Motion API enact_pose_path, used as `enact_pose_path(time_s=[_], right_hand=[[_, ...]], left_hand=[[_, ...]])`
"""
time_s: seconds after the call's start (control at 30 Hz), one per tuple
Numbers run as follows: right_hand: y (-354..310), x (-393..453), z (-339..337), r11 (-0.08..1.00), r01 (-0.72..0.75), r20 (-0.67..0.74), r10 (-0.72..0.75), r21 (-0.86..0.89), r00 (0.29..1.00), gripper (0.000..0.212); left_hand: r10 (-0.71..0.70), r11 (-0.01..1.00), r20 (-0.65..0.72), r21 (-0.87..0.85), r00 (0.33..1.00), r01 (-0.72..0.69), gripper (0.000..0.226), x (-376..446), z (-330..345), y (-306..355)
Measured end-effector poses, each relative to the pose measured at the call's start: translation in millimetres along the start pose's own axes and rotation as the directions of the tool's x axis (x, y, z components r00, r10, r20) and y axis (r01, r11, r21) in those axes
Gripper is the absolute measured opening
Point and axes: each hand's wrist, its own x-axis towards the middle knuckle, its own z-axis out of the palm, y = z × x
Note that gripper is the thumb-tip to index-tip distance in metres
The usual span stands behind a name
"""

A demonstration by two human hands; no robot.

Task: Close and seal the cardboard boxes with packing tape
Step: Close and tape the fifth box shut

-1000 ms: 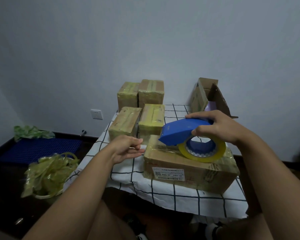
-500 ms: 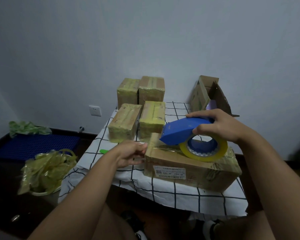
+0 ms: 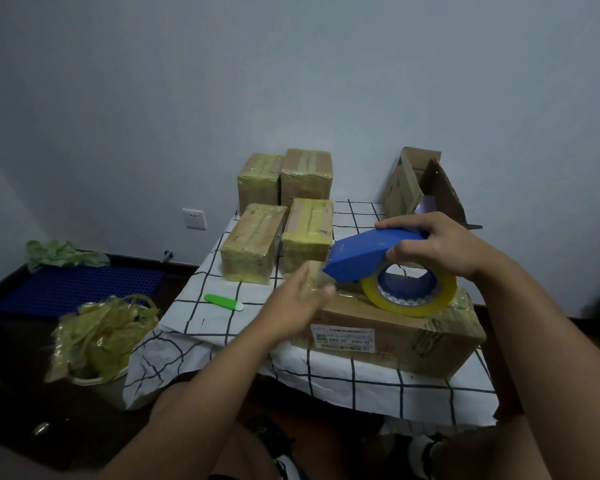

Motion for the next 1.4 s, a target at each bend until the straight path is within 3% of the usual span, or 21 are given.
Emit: enact_pose_path(time_s=[0.17,0.3,0.4,0.53,0.73,0.97,1.07,1.17,1.4], right_hand=[[2.2,0.4,0.4,1.000,-0.003,-0.014,0.003,0.011,1.000,0.053],[3.7,1.1,0.6,1.000,0.005,-0.012,-0.005,0.005,1.000,0.052],[2.7,1.1,0.1,1.000,0.018,-0.010,-0.018,-0.019,1.000,0.054],[-6.6,6.8,-6.6,0.997,0.048,0.005,-0.048,-0.053,0.999,0.058],[-28.4,40.8,9.4,0.992,0.121,0.043,-0.120,-0.034,0.992,0.053],[-29.0,61.5,28.2,0.991,0.125,0.127,-0.118,-0.045,0.985,0.056],[-25.2,60.1,27.0,0.993,0.117,0.136,-0.112,-0.032,0.984,0.062],[-21.6,59.4,28.2,0.992,0.125,0.123,-0.123,-0.009,0.985,0.059],[-19.3,60.7,22.9,0.991,0.131,0.145,-0.124,-0.037,0.982,0.048]], left_hand=[[0.053,0.987,0.023,0.148,0.998,-0.056,0.081,-7.1,5.8,-3.7],[0.027,0.952,0.151,0.296,0.988,-0.072,0.102,-6.2,0.1,-7.2],[0.077,0.921,0.126,0.372,0.989,-0.119,0.101,-7.2,0.1,-10.0],[0.161,0.901,0.068,0.396,0.985,-0.175,0.092,-8.2,-3.8,-6.3],[0.160,0.895,-0.058,0.430,0.985,-0.120,0.093,-7.1,-38.6,-19.0],[0.070,0.851,0.013,0.521,0.997,-0.066,0.099,-5.0,-53.0,-41.1],[0.175,0.848,0.018,0.505,0.984,-0.160,0.117,6.9,-54.6,-39.7],[0.259,0.815,0.045,0.527,0.965,-0.243,0.108,12.6,-49.5,-30.7],[0.226,0.792,0.020,0.578,0.974,-0.196,0.101,18.4,-49.1,-31.6]])
